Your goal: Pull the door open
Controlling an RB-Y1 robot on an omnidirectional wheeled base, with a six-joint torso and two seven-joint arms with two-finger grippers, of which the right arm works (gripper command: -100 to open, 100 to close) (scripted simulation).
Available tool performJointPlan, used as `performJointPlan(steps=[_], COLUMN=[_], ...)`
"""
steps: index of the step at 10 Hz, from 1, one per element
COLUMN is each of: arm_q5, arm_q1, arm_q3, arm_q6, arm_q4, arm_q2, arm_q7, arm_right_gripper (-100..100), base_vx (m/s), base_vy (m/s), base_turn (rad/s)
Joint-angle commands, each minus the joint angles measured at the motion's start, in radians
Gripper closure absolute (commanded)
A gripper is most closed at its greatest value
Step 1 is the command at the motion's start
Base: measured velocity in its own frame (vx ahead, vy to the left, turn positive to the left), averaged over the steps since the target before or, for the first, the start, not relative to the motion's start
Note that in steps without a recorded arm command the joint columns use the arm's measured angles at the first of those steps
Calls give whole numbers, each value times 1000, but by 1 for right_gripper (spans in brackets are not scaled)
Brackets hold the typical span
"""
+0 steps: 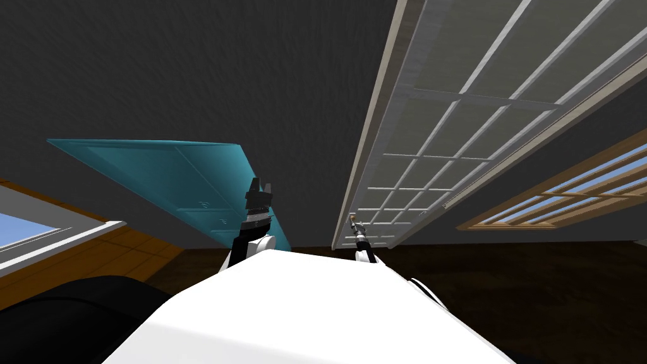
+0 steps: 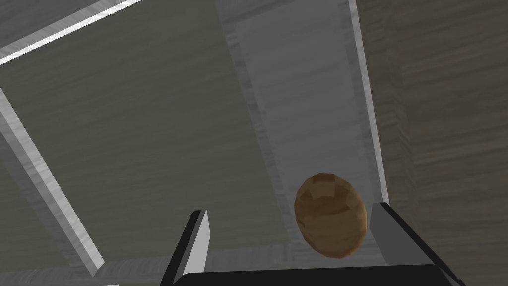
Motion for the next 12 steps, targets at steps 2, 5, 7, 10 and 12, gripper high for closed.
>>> performJointPlan(steps=[2, 5, 7, 10, 12], arm_q5=[-14, -14, -14, -46, -46], arm_q1=[50, 63, 63, 69, 69], arm_q3=[-18, -18, -18, -78, -78], arm_q6=[45, 80, 105, 181, 181], arm_q4=[-42, -105, -126, -165, -165], arm_q2=[-22, -22, -22, -19, -19], arm_q7=[34, 34, 34, 36, 36], arm_right_gripper=[100, 100, 100, 100, 100], base_vx=[1, -3, 0, -20, -12], base_vy=[4, -2, -5, 20, 8], base_turn=[-2, -7, -17, 11, -7])
